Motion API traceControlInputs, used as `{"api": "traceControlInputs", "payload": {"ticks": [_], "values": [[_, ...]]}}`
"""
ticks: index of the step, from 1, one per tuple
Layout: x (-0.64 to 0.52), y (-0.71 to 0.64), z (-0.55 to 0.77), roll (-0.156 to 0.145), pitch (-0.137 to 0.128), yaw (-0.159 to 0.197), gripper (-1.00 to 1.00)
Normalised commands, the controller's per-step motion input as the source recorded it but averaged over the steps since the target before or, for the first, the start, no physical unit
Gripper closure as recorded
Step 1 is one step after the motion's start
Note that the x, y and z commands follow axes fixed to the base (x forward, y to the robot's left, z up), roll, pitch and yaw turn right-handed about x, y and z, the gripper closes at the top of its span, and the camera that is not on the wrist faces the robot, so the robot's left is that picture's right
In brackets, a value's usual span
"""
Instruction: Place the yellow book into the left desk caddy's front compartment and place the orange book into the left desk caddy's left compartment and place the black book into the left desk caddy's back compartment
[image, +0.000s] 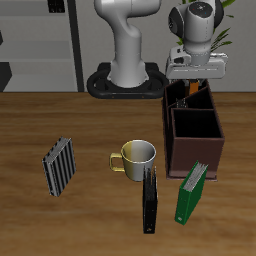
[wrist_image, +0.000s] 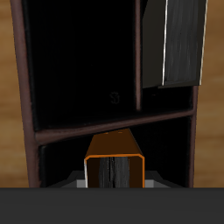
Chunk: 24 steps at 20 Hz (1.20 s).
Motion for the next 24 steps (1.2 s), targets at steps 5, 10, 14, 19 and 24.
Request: {"api": "traceControlInputs", "payload": {"ticks": [5,10,14,19,24], "values": [[-0.07,0.03,0.09,0.018,-0.015,0.025,-1.00],[0.01,0.04,0.06,-0.002,-0.020,0.019,-1.00],[0.00,-0.06,0.28,-0.039,-0.077,0.020,-1.00],[0.14,-0.28,0.35,-0.096,-0.068,0.020,-1.00],[0.24,-0.32,0.31,-0.075,-0.039,0.014,-1.00]]}}
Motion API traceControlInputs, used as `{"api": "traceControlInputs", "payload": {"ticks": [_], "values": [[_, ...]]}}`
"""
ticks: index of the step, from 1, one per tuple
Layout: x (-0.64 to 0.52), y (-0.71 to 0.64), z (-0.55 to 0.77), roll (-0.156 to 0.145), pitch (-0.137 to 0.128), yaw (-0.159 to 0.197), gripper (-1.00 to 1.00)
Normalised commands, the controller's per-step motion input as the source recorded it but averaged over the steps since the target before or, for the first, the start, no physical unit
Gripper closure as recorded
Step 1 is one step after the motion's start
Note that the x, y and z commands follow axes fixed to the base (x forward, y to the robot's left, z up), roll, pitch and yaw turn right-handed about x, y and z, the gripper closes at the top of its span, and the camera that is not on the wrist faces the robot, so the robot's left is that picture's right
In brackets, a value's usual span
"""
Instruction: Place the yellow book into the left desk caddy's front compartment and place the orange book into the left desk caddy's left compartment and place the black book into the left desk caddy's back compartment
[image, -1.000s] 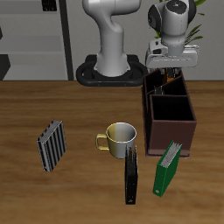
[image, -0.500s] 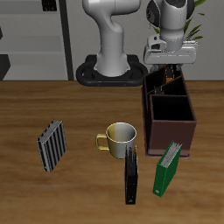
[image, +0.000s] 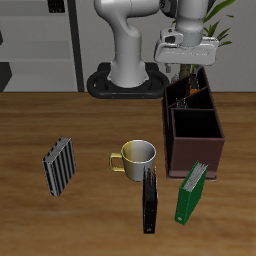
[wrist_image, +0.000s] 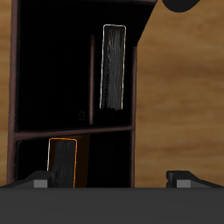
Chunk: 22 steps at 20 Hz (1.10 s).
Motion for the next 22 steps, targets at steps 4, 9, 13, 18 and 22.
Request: {"api": "traceControlInputs", "payload": {"ticks": [4,9,13,18,22], "values": [[0.34,-0.40,0.28,-0.066,-0.051,0.054,-1.00],[0.28,-0.38,0.17,-0.027,-0.013,0.022,-1.00],[0.36,-0.32,0.20,0.023,0.000,0.061,-1.00],[0.33,-0.16,0.14,0.037,0.000,0.053,-1.00],[0.47,-0.16,0.15,0.032,0.002,0.054,-1.00]]}}
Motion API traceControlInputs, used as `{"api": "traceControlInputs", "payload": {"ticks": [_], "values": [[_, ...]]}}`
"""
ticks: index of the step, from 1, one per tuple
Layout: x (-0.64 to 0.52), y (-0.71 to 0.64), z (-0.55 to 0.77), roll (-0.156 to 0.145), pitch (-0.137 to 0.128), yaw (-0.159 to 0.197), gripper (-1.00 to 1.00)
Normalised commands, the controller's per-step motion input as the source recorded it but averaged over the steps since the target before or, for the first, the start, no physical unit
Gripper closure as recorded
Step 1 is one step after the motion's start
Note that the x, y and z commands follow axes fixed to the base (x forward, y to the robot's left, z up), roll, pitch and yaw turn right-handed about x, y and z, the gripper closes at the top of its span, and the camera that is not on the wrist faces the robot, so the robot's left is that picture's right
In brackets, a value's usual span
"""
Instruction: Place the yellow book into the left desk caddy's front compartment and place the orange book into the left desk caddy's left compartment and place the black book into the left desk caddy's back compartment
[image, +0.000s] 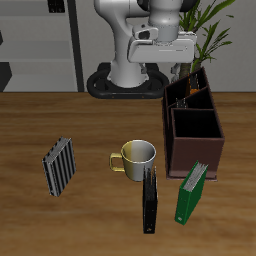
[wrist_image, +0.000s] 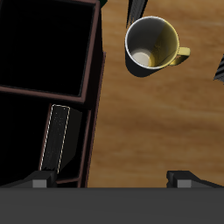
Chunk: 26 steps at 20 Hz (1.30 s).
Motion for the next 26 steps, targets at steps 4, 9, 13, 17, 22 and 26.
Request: {"api": "traceControlInputs", "payload": {"ticks": [4,9,13,17,22,26], "values": [[0.61,-0.31,0.09,0.041,0.030,0.052,-1.00],[0.48,-0.54,-0.16,-0.054,0.001,0.034,-1.00],[0.54,-0.26,0.07,0.017,-0.022,-0.001,-1.00],[0.38,0.05,0.11,0.032,-0.049,0.047,-1.00],[0.51,0.16,0.07,0.034,-0.025,0.004,-1.00],[0.38,-0.14,0.12,-0.033,-0.018,-0.056,-1.00]]}}
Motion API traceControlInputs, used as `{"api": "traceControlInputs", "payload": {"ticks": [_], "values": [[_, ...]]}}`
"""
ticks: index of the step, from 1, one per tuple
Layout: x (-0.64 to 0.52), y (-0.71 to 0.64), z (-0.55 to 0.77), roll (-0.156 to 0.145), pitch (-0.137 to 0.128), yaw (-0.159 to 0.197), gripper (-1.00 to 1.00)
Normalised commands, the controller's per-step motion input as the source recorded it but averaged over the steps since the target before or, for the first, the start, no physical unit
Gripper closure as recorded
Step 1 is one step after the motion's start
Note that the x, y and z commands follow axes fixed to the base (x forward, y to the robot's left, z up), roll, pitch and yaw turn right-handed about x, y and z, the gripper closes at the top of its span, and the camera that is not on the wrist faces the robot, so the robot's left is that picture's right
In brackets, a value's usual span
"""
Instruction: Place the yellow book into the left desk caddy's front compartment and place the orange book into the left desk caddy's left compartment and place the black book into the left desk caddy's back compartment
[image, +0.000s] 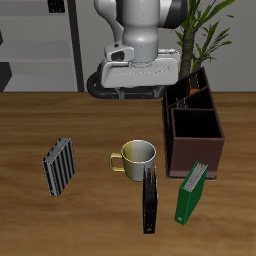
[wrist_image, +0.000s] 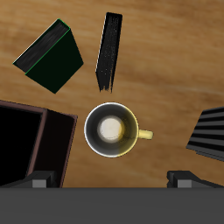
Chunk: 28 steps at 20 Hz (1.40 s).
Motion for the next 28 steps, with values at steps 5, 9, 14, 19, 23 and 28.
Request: {"api": "traceControlInputs", "payload": {"ticks": [5,9,14,19,23,28], "values": [[0.55,-0.04,-0.05,-0.047,-0.006,-0.018,-1.00],[0.34,-0.07,-0.04,-0.024,-0.005,-0.004,-1.00],[0.32,-0.15,0.05,0.009,0.003,-0.001,-1.00],[0.26,-0.06,-0.01,-0.002,0.016,-0.017,-1.00],[0.39,0.05,-0.03,0.007,-0.022,0.049,-1.00],[0.21,0.09,-0.04,0.020,-0.004,-0.023,-1.00]]}}
